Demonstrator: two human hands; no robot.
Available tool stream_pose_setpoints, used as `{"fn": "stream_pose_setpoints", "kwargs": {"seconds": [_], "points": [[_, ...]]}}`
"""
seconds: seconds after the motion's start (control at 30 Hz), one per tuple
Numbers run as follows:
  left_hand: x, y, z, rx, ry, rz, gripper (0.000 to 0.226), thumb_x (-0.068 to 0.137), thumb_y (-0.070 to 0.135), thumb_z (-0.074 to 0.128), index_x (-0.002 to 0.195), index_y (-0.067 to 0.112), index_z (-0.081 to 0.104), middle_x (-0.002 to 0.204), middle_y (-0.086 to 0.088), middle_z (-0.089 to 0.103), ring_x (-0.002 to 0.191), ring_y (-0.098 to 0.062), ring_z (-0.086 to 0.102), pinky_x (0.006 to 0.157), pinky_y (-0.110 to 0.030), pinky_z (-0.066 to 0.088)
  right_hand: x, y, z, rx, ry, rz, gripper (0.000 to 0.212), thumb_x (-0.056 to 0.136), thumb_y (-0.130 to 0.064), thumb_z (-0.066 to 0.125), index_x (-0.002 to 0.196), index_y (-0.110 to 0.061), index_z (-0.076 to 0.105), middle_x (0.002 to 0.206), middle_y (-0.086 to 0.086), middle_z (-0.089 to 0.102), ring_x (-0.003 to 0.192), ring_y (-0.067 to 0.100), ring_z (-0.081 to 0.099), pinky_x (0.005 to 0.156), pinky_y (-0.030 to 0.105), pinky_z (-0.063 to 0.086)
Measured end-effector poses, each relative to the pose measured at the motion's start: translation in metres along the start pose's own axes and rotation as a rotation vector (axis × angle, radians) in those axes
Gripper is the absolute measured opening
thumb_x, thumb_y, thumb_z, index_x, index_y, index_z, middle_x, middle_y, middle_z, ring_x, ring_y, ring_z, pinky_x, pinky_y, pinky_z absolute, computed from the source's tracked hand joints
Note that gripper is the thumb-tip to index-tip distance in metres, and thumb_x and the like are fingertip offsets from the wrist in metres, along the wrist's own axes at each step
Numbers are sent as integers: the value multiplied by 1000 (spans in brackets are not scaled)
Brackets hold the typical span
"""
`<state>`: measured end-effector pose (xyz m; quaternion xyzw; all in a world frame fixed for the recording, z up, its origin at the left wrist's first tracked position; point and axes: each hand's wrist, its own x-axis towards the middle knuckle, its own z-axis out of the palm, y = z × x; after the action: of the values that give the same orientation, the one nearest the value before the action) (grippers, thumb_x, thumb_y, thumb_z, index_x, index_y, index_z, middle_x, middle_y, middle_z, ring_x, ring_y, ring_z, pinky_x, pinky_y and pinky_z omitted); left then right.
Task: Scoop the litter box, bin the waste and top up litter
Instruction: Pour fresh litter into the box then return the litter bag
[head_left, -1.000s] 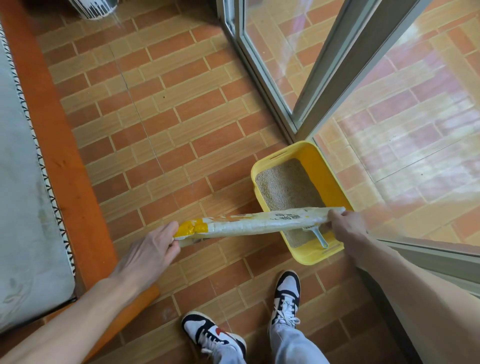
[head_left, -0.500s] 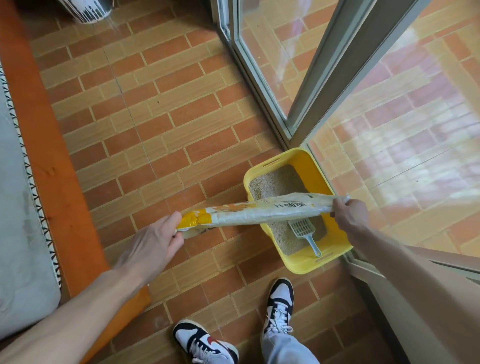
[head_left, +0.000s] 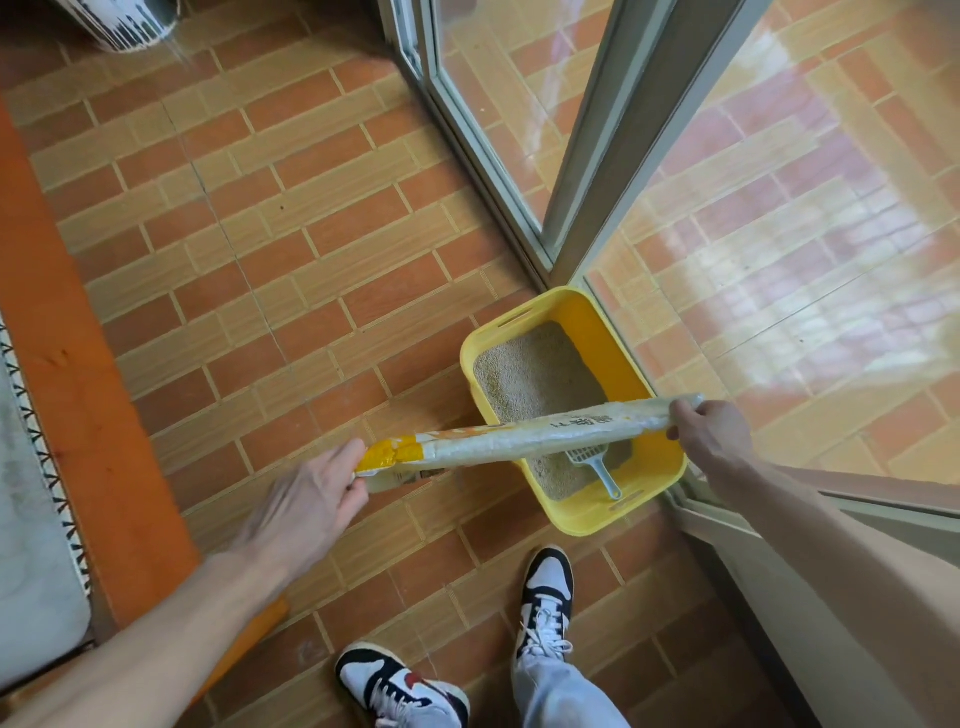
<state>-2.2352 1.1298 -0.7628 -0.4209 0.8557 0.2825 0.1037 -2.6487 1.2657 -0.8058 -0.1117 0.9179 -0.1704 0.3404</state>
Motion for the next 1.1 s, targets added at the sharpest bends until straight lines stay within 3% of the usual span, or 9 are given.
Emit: {"fn": "stream_pose_setpoints", "kwargs": {"seconds": [0.13,0.4,0.5,0.73,0.9,1.1], "points": [[-5,2,3,15,-20,-1,19,105,18,51,93,25,39,72,8,46,54,-9,41,48,-28,33,-5,3,-3,41,13,19,37,100,-22,52,73,-1,67,66,9,60,55,22,49,52,30,36],[-3,8,1,15,-3,9,21,104,17,52,91,23,38,70,8,43,55,-9,39,47,-25,28,-10,9,-9,42,37,6,36,100,-23,51,81,3,68,73,13,64,57,23,52,54,31,40],[-7,13,0,15,6,30,21,102,15,54,91,22,39,68,9,39,52,-10,38,46,-25,25,-14,16,-12,39,34,11,36,99,-21,52,75,1,67,72,15,64,57,25,51,54,31,39],[-10,15,0,27,-29,99,18,102,16,52,91,23,40,71,7,43,54,-19,47,48,-39,42,-23,33,-9,-4,12,71,37,99,-21,49,80,5,67,72,14,61,58,24,51,54,32,37],[-14,14,-1,24,-45,115,24,102,15,52,87,25,36,69,8,41,53,-18,45,47,-35,38,-27,49,-1,2,-6,91,37,99,-23,52,72,-2,66,76,14,67,70,30,62,66,40,50],[-20,11,-3,38,-103,100,14,102,16,49,92,24,42,70,6,44,57,-19,49,50,-34,37,-35,58,9,-22,-14,126,39,99,-26,50,66,-8,60,77,16,67,69,32,62,68,43,53]]}}
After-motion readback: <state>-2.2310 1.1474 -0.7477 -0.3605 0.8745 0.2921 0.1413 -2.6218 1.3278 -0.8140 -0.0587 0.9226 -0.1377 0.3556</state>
